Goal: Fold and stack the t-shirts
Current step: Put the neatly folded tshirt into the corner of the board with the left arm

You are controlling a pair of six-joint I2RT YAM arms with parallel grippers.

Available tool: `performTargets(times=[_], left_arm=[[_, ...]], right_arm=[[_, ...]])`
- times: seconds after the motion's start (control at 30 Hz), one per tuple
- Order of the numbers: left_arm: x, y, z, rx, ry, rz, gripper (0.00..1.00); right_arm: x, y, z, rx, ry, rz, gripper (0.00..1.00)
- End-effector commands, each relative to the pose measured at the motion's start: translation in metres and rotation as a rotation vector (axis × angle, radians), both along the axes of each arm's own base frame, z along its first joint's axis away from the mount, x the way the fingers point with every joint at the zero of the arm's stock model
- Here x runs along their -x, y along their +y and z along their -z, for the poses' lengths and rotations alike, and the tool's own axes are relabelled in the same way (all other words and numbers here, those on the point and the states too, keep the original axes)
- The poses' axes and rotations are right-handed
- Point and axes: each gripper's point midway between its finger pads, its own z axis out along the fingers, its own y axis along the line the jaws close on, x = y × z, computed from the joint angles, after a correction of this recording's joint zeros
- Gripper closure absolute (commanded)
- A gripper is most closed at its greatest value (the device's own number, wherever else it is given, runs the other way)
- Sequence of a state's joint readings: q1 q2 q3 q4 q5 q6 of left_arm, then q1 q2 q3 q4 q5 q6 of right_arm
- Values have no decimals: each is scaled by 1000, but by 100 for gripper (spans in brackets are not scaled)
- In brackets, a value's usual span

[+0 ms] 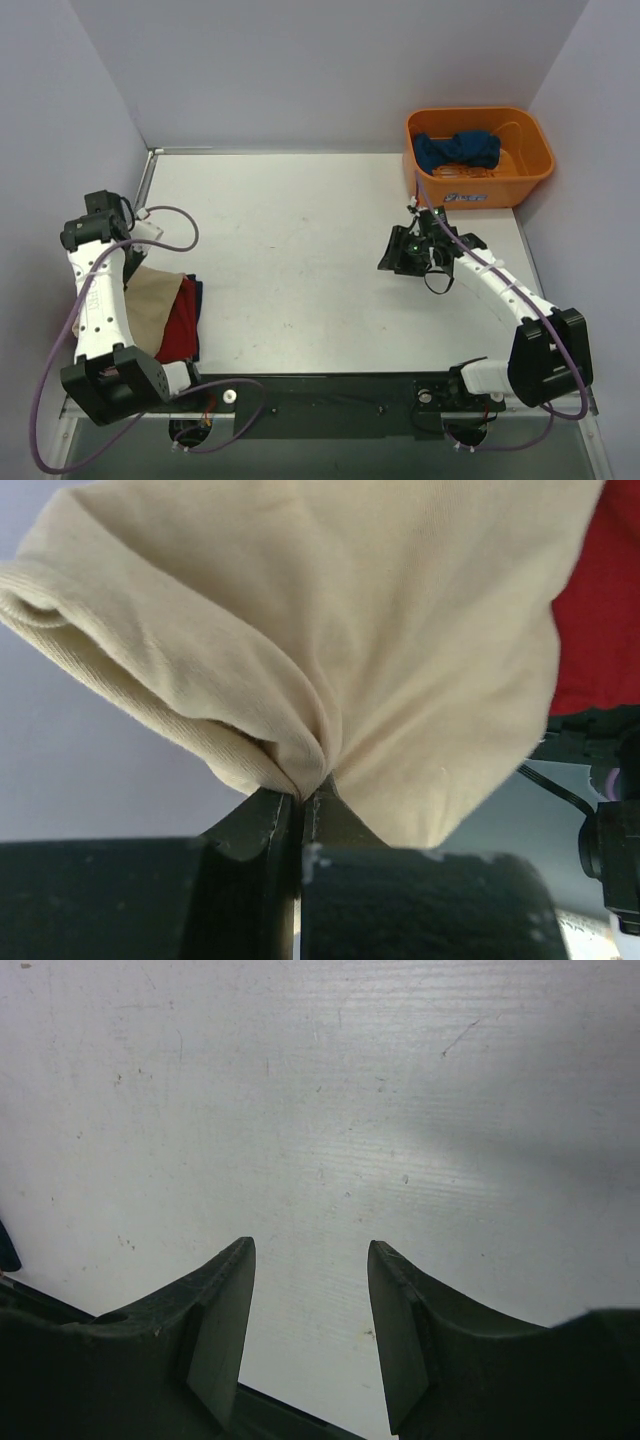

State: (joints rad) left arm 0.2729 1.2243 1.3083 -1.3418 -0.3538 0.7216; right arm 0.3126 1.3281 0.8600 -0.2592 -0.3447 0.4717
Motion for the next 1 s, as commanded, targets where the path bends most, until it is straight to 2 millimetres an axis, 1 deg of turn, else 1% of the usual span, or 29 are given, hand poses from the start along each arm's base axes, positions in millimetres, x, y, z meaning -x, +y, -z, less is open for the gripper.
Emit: performTargets(times=[0.0,0.03,0.07,0.1,0.13,0.17,0.2,0.23,0.27,0.3,0.33,0.37,0.4,0.47,0.5,0.6,0.63,0.67,0.7,0.73,0.77,0.83,0.87,0.9,0.93,0.97], left_arm=[[-3,30,17,24,5,-41,100],[-10,35,21,19,-19,-49,100],[-10,41,27,29,-22,-68,100],[-15,47,31,20,-50,-84,100],[-17,49,39,30,-55,-89,100],[-21,57,42,23,-89,-113,100],[-22,60,51,28,-89,-123,100],[-26,71,52,7,-124,-145,100],[-24,74,63,12,-113,-157,100],[-29,87,64,-14,-161,-181,100],[-27,90,73,-8,-152,-197,100],[-31,99,75,-24,-184,-210,100],[-31,100,81,-18,-181,-223,100],[-41,107,82,-32,-234,-230,100],[-43,107,84,-29,-243,-225,100],[-41,107,94,-25,-219,-234,99],[-37,108,97,-27,-202,-245,82],[-35,109,98,-36,-189,-250,75],[-31,111,97,-57,-181,-260,57],[-31,114,94,-80,-193,-265,52],[-29,117,90,-105,-196,-272,46],[-30,122,68,-164,-243,-267,36],[-30,122,63,-173,-243,-252,36],[-33,124,49,-190,-271,-249,34],[-31,118,48,-167,-253,-237,34],[-35,114,35,-153,-276,-227,34]], right_arm=[[8,-8,-4,1,-10,4,55],[7,-8,-5,-3,-15,7,55],[8,-8,-4,-5,-8,9,55],[9,-7,-4,-10,-6,8,55],[8,-7,-5,-14,-5,10,55],[8,-6,-5,-18,-4,11,55],[9,-5,-5,-20,-1,11,55],[9,-5,-6,-22,-2,13,55],[8,-5,-7,-24,-5,14,55],[8,-5,-8,-26,-6,14,55],[8,-5,-9,-28,-5,15,55],[7,-5,-9,-28,-5,15,55],[7,-4,-10,-30,-5,12,55],[6,-3,-11,-31,1,12,55],[5,-2,-13,-32,-4,10,55],[4,-2,-16,-34,-2,7,55],[3,-1,-19,-37,-10,6,55],[3,-1,-20,-36,-10,5,55],[3,-1,-21,-37,-11,3,55],[3,-1,-22,-38,-18,2,55],[4,-1,-22,-40,-16,0,55],[4,-1,-24,-42,-20,-2,55],[5,0,-24,-47,-17,-5,55],[5,1,-24,-49,-16,-7,55],[6,2,-24,-52,-13,-12,55],[6,2,-23,-55,-10,-9,55]])
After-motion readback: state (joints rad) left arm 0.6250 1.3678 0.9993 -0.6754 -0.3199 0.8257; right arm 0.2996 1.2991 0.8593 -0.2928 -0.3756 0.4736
